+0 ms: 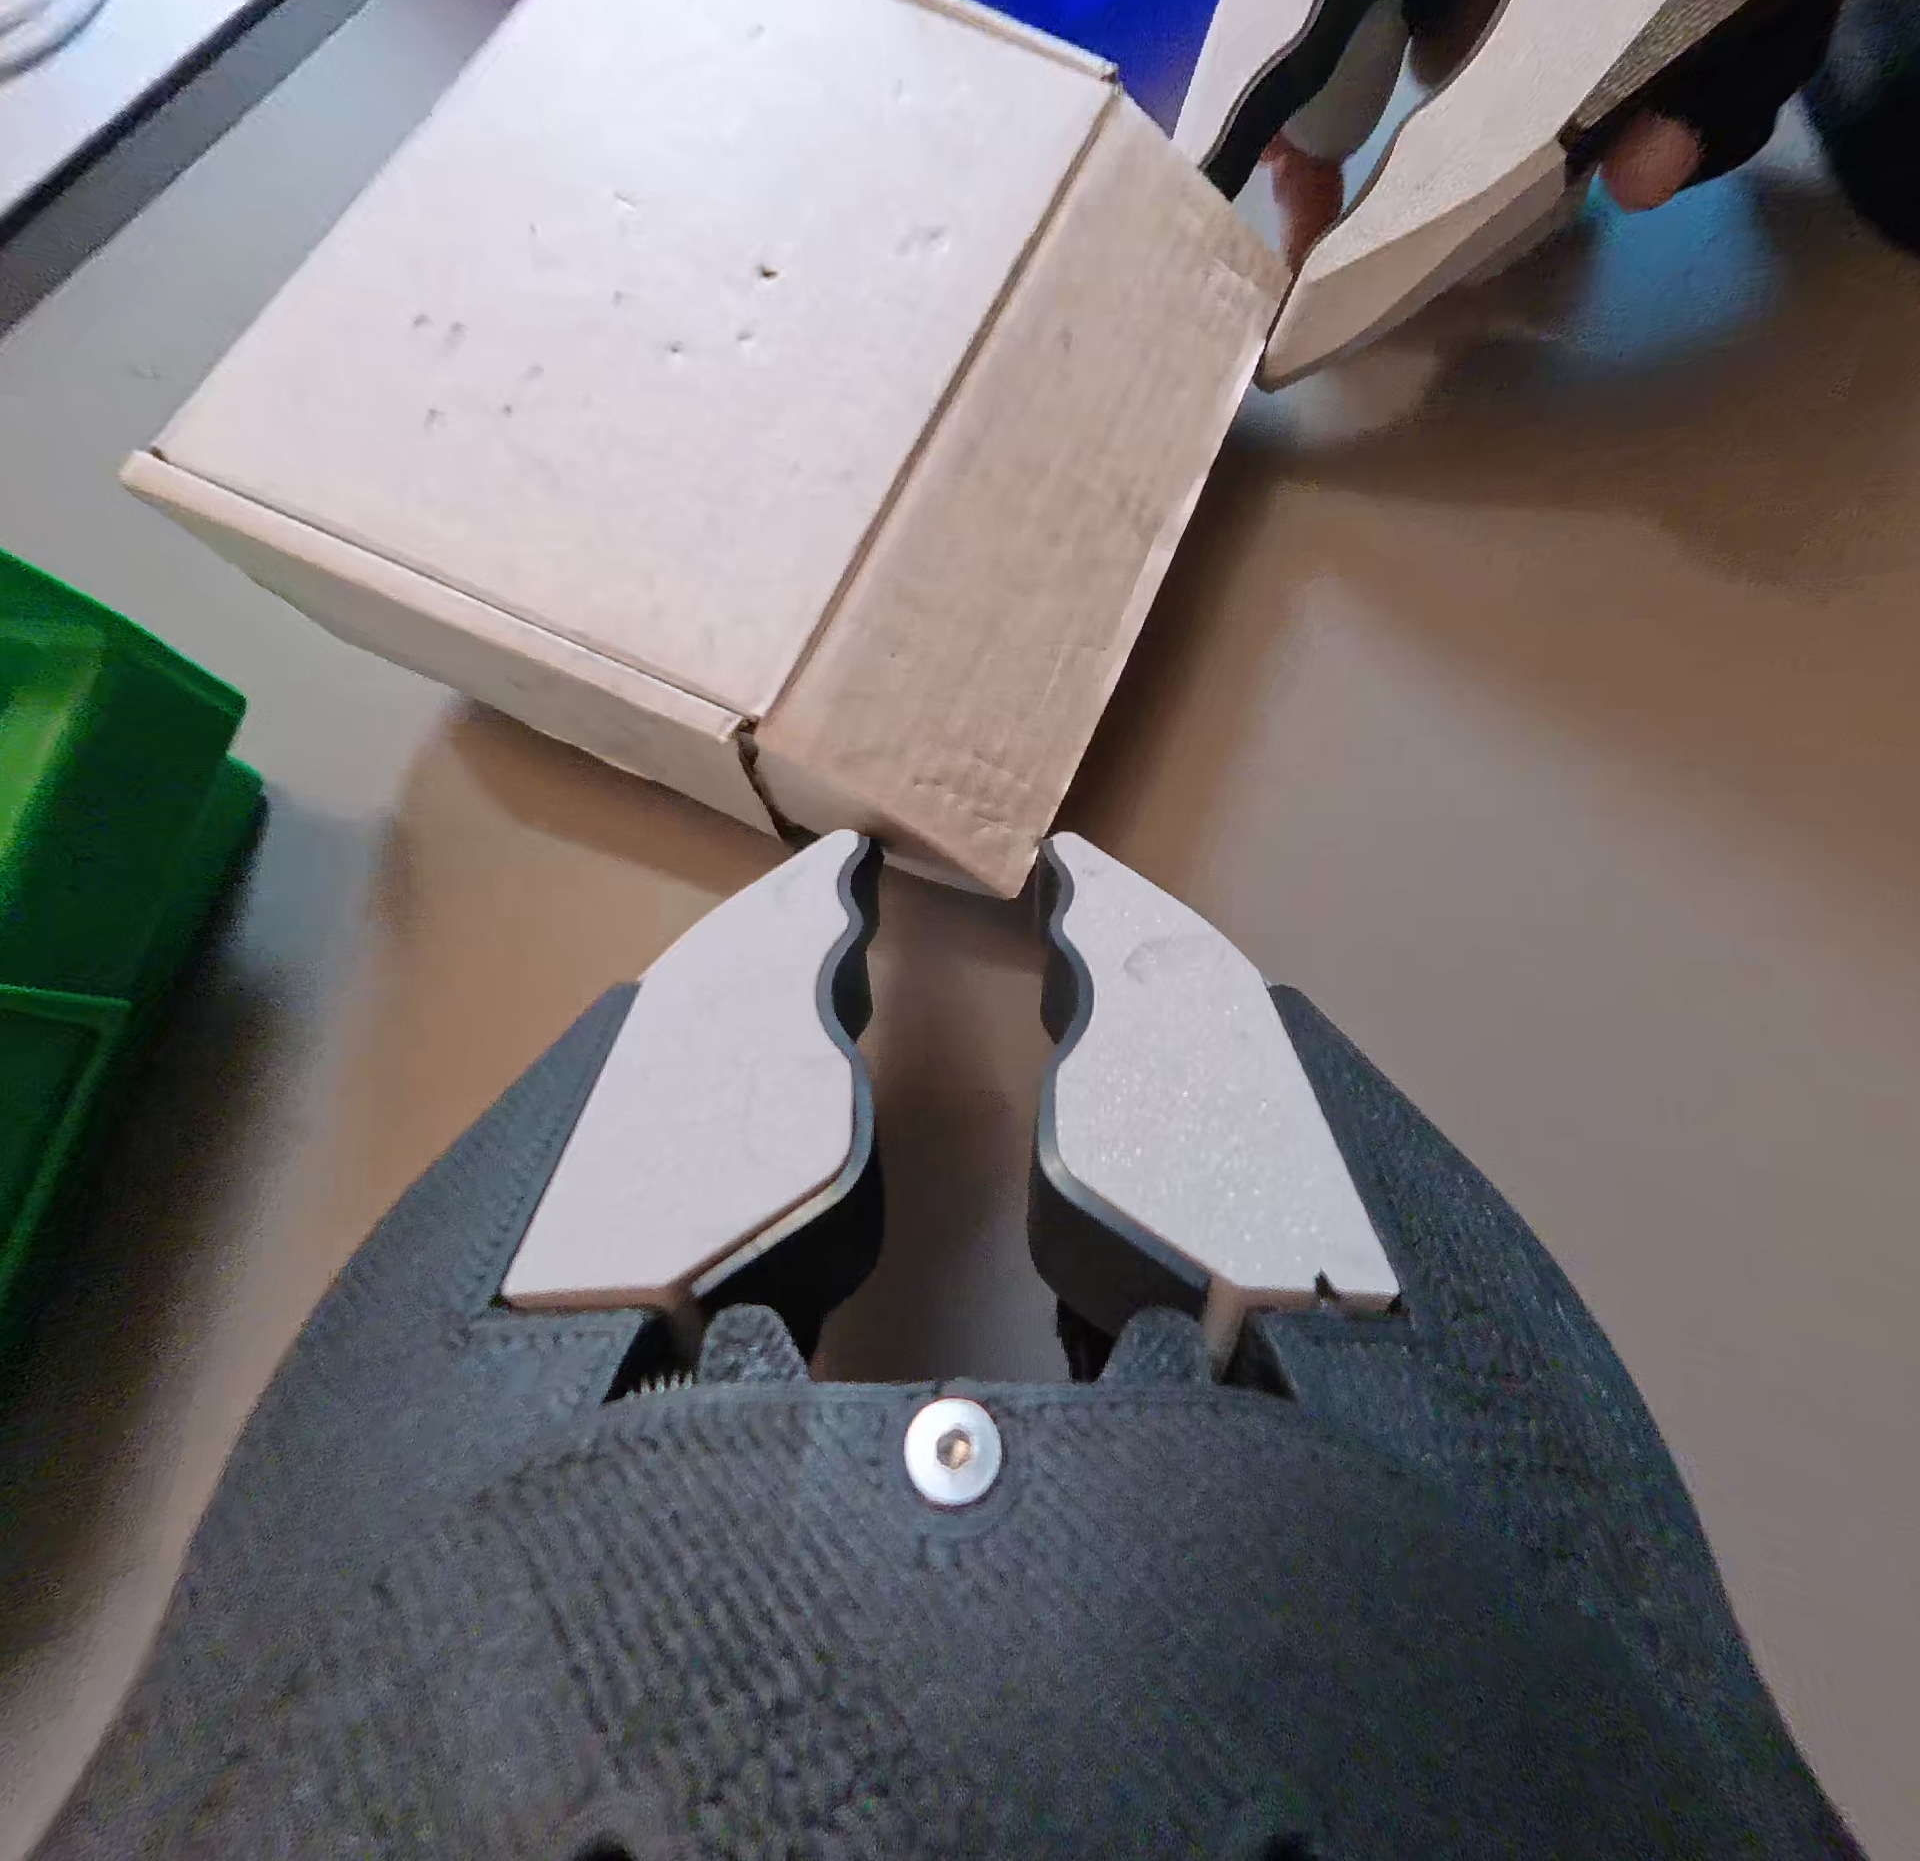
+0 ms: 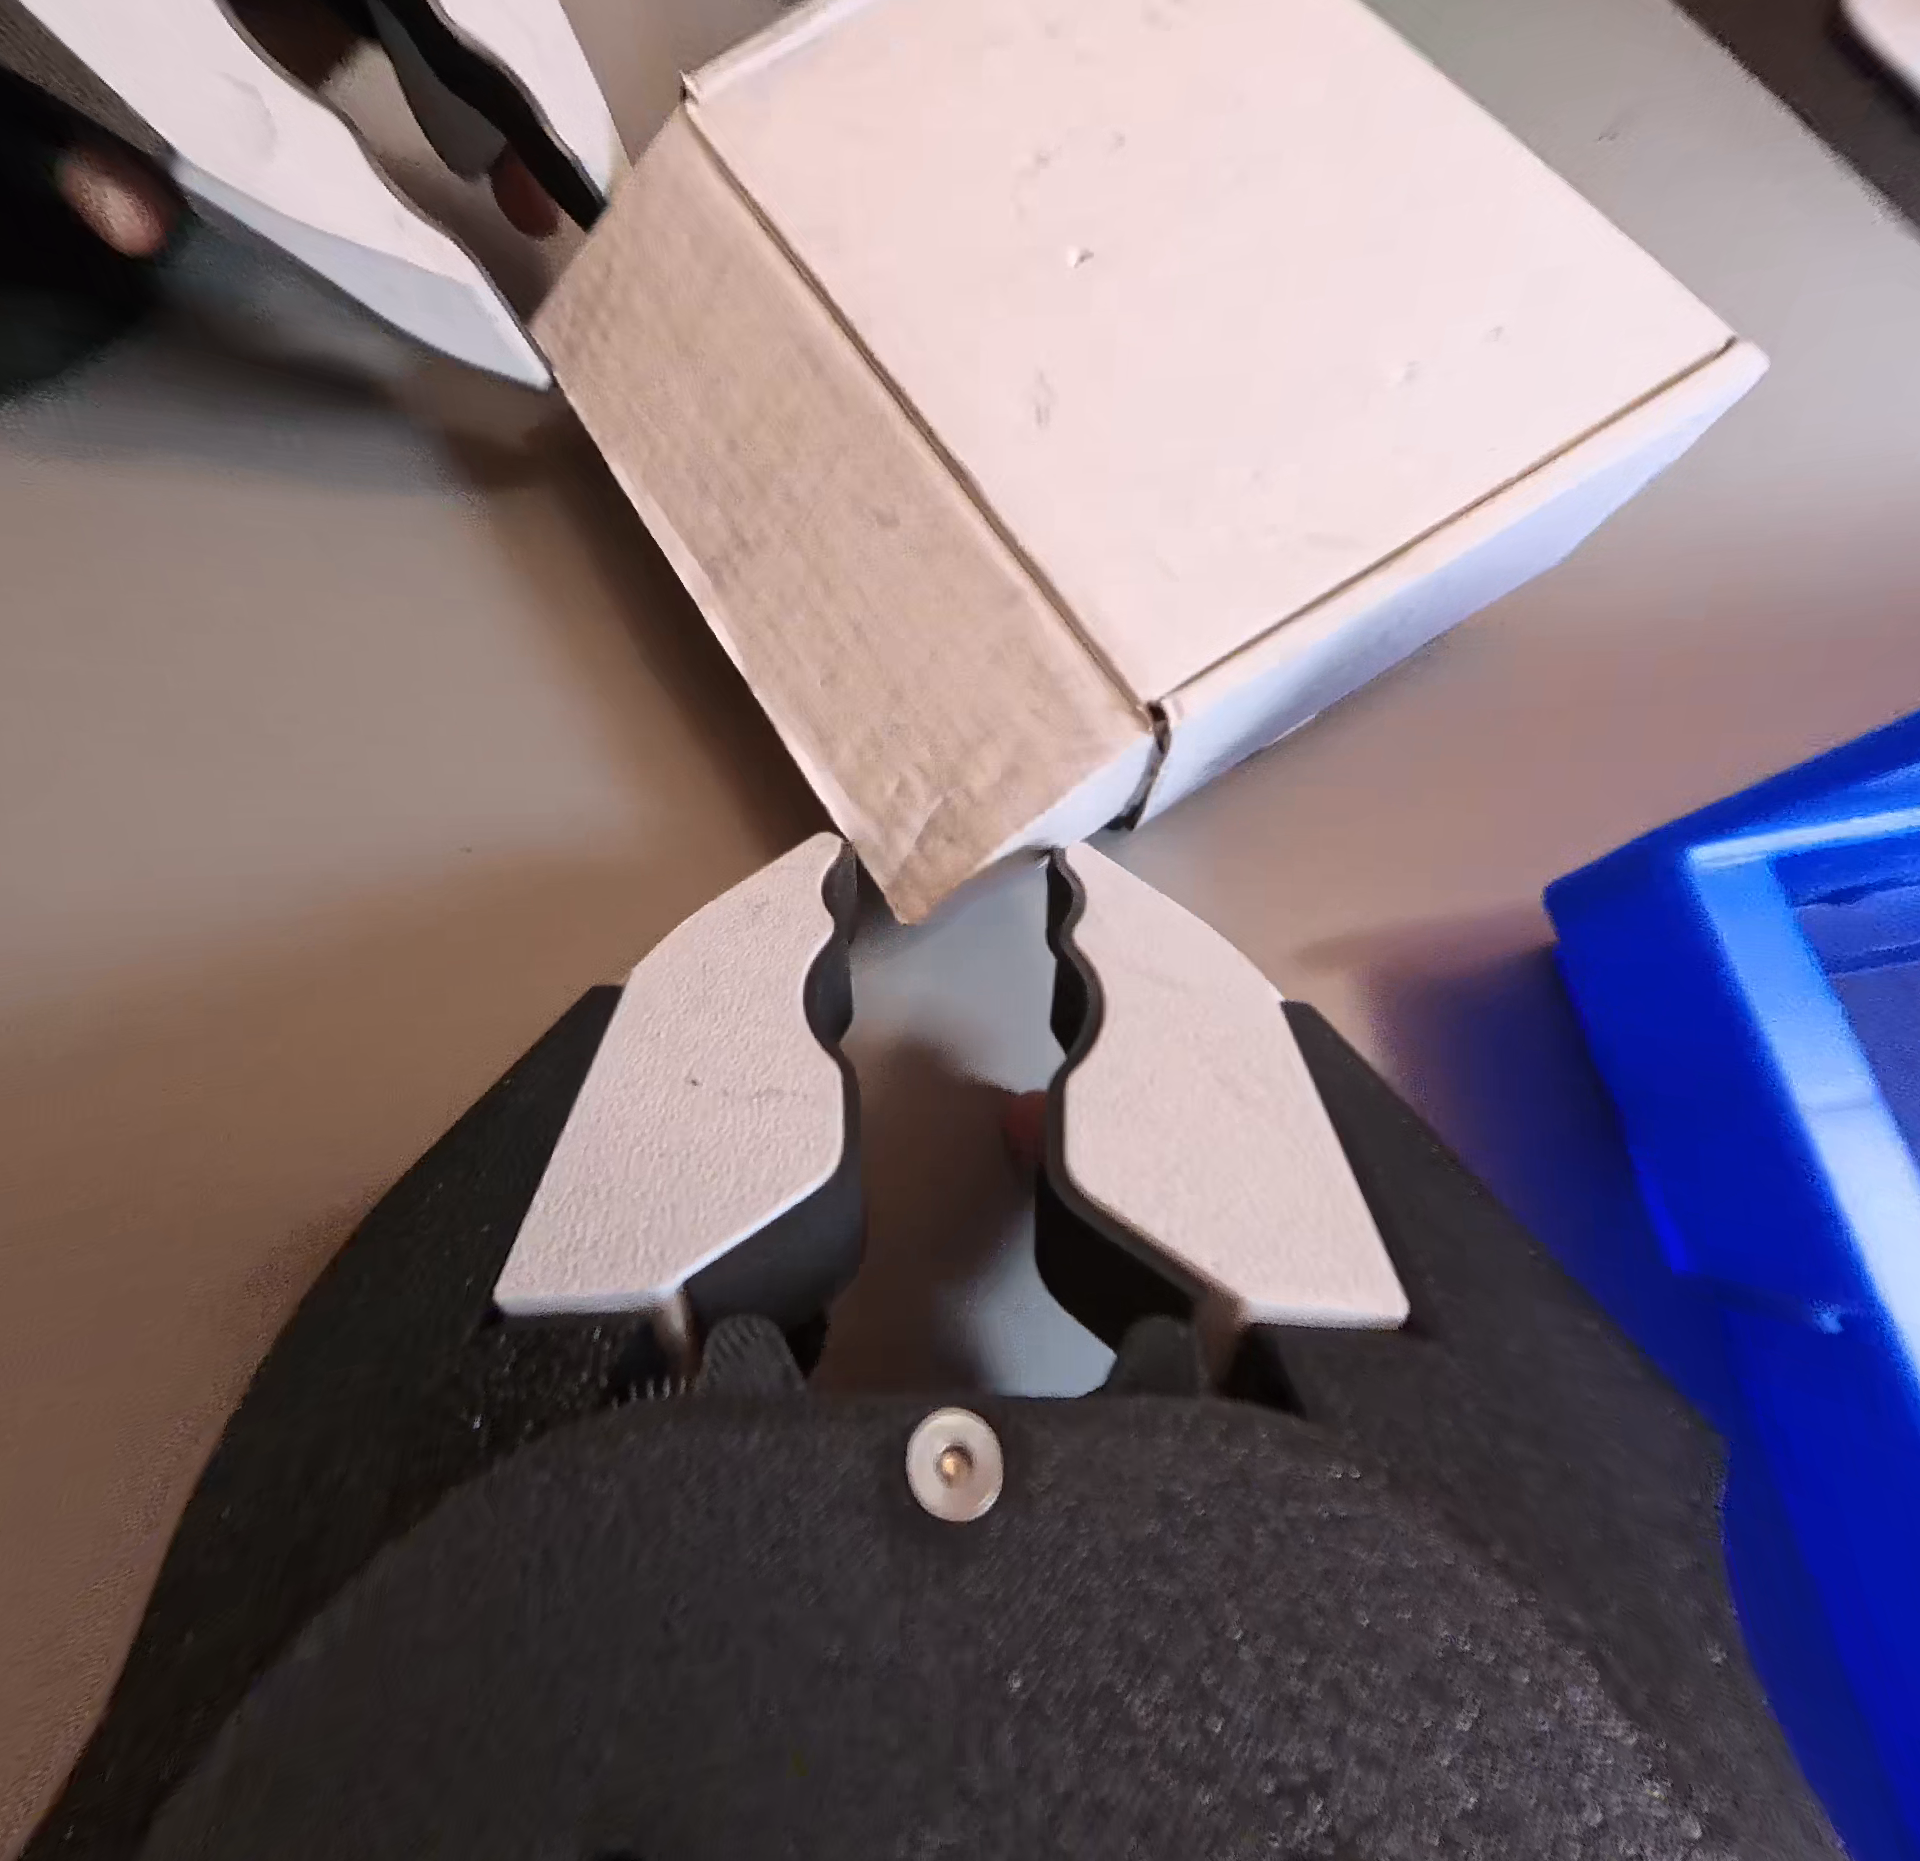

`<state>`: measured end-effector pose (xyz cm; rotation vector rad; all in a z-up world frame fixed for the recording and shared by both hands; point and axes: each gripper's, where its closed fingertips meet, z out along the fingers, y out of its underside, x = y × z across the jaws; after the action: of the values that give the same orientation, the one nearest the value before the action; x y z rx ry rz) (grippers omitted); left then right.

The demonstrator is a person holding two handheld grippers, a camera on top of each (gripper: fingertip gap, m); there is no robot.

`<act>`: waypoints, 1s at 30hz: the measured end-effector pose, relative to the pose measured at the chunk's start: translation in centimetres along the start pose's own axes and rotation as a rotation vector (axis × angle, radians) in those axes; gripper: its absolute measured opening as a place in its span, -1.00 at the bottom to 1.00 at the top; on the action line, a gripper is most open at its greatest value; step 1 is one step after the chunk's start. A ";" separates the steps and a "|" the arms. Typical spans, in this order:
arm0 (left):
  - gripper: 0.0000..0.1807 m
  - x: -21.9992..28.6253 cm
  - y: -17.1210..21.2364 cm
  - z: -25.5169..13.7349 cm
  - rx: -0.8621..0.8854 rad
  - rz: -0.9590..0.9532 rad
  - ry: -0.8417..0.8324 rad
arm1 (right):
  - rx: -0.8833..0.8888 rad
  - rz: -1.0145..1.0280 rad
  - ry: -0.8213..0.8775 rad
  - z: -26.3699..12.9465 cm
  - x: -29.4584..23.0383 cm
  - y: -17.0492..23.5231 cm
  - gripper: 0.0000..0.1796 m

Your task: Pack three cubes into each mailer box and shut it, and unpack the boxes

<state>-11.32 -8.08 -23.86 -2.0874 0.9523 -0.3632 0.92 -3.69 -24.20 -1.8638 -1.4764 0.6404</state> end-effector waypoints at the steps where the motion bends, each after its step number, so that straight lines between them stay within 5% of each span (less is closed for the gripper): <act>1: -0.69 -0.1 0.1 0.2 -0.014 0.029 -0.030 | -0.016 -0.034 0.030 0.1 0.1 0.1 -0.62; 17: -0.62 -2.2 -2.0 -2.7 0.169 -0.114 0.056 | 0.112 0.109 -0.050 -1.9 1.9 -1.6 -0.55; 22: -0.11 -3.6 -1.1 0.2 0.072 -0.097 0.133 | 0.042 0.050 -0.127 -0.5 2.2 -1.6 -0.44; 27: -0.26 -3.6 -1.0 1.7 0.025 -0.046 0.287 | -0.003 -0.034 -0.184 0.1 2.2 -1.8 -0.42; 30: -0.33 -4.3 -0.9 2.4 0.030 0.041 0.217 | 0.011 -0.077 -0.140 0.4 3.0 -1.7 -0.46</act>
<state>-12.48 -3.23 -24.41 -2.0272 1.1076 -0.5884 0.18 -0.49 -23.11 -1.7753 -1.6218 0.7540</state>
